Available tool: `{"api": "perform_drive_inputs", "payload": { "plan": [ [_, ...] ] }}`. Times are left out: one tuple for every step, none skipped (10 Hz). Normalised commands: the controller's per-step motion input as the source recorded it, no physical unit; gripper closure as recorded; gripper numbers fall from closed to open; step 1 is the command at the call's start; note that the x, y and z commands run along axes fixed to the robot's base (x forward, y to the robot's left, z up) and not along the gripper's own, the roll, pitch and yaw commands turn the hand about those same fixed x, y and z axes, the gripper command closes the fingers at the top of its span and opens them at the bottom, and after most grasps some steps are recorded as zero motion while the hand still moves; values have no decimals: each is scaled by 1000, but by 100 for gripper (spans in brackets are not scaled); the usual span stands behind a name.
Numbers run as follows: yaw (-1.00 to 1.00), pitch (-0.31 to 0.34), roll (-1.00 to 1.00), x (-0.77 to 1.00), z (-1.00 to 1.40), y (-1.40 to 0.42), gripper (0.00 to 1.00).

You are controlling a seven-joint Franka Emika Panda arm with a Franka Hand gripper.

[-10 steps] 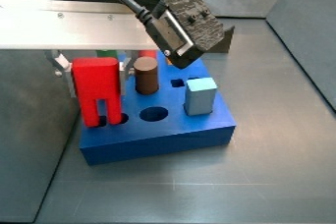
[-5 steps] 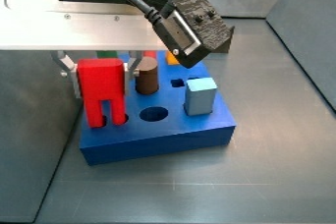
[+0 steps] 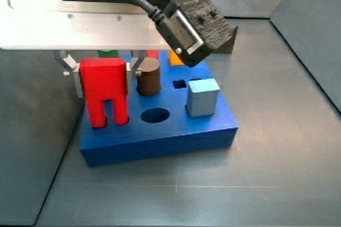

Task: Pick up the square-circle object. Move up. Rotate the square-circle object. Move to above the board. Insert the square-circle object.
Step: Insert the square-circle object.

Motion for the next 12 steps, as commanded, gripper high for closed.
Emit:
{"api": "perform_drive_inputs", "payload": {
  "plan": [
    [29, 0, 0, 3, -83, 40, 100],
    [9, 0, 3, 0, -74, 0, 100],
    [0, -21, 60, 0, -174, -9, 100],
    [97, -30, 213, 0, -391, -117, 100],
    [80, 83, 119, 263, -37, 166, 100],
    [34, 163, 57, 334, 123, 411, 100],
    [74, 143, 149, 203, 26, 251, 100],
    [191, 83, 337, 43, -103, 0, 100],
    [243, 0, 456, 0, -423, -366, 100],
    [237, -24, 394, 0, -503, -511, 100],
    [211, -61, 359, 14, -549, -543, 100],
    [191, -57, 369, 14, -540, -517, 100]
  ]
}}
